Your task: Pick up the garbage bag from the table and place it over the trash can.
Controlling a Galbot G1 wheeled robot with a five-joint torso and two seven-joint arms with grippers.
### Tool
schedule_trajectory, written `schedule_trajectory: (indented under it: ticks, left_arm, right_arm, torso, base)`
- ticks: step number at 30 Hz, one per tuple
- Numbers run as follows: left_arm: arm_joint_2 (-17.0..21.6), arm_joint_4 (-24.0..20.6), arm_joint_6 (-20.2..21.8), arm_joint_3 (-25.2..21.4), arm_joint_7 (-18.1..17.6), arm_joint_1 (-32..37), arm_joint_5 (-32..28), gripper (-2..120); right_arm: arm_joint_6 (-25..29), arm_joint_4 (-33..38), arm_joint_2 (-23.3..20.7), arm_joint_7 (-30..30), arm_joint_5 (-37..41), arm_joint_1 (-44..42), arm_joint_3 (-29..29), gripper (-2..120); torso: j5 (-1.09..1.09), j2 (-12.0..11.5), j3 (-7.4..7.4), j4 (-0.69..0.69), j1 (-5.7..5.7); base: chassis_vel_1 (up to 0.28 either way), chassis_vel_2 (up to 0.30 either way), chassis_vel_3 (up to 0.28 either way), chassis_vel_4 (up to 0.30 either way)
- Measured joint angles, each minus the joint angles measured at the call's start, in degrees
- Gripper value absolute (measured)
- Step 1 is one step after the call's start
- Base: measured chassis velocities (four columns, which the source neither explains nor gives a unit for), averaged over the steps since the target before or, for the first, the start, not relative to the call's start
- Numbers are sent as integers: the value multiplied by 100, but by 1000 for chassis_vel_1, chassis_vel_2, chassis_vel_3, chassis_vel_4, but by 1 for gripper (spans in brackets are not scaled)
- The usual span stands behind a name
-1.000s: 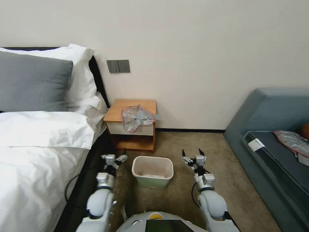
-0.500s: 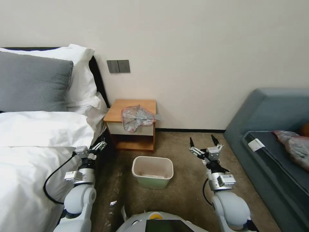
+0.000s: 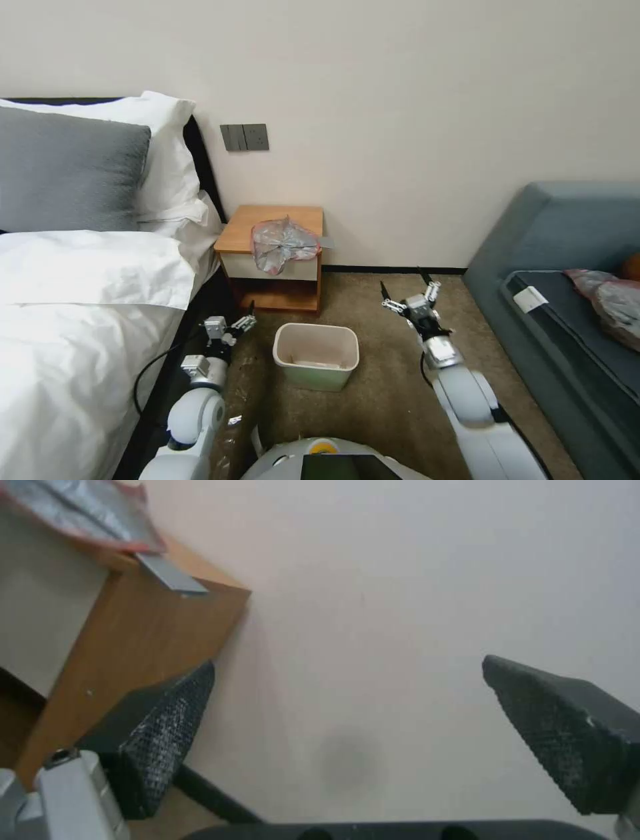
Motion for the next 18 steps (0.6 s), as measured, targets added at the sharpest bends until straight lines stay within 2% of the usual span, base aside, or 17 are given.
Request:
schedule_trajectory:
  ticks: [2, 3, 5, 10, 18]
  left_arm:
    - [-65, -4, -98, -57, -79, -3, 175, 100]
    - [-65, -4, -98, -57, -79, -3, 175, 100]
    - [-112, -45, -114, -64, -143, -2, 237, 100]
    - [-184, -54, -151, -68, -191, -55, 390, 100]
    - [-258, 69, -242, -10, -219, -107, 504, 100]
  right_arm:
    - [50, -310, -267, 3, -216, 343, -234, 100]
    - [50, -310, -267, 3, -216, 343, -234, 100]
    - [76, -599, -481, 20, -328, 703, -485, 100]
    - [79, -1029, -655, 51, -417, 1258, -850, 100]
    - [268, -1952, -888, 50, -1044, 2270, -1636, 100]
  torso:
    - [5, 0, 0, -2, 0]
    - [5, 0, 0, -2, 0]
    - [-2, 0, 0, -3, 0]
    - [0, 0, 0, -2, 0]
    - [0, 0, 0, -3, 0]
  base:
    - [0, 0, 0, 0]
    - [0, 0, 0, 0]
    - [0, 0, 0, 0]
    - [0, 0, 0, 0]
    - [0, 0, 0, 0]
